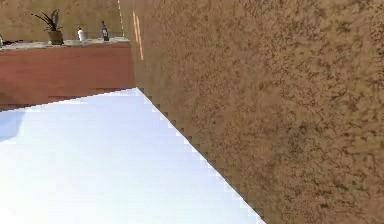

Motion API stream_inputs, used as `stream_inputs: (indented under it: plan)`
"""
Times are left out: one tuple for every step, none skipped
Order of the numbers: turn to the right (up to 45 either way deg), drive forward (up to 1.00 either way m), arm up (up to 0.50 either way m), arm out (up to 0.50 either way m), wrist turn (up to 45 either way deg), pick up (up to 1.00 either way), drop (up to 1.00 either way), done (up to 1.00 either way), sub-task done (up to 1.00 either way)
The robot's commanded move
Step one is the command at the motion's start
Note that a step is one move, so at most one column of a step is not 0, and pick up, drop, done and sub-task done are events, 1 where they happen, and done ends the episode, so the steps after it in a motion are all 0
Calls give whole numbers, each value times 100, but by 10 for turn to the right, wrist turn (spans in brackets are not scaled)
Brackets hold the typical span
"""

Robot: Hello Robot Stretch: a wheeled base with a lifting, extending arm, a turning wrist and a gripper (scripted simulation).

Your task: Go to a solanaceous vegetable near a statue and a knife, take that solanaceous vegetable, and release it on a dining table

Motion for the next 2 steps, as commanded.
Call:
stream_inputs:
  plan:
    - [-450, 0, 0, 0, 0, 0, 0, 0, 0]
    - [-90, 0, 0, 0, 0, 0, 0, 0, 0]
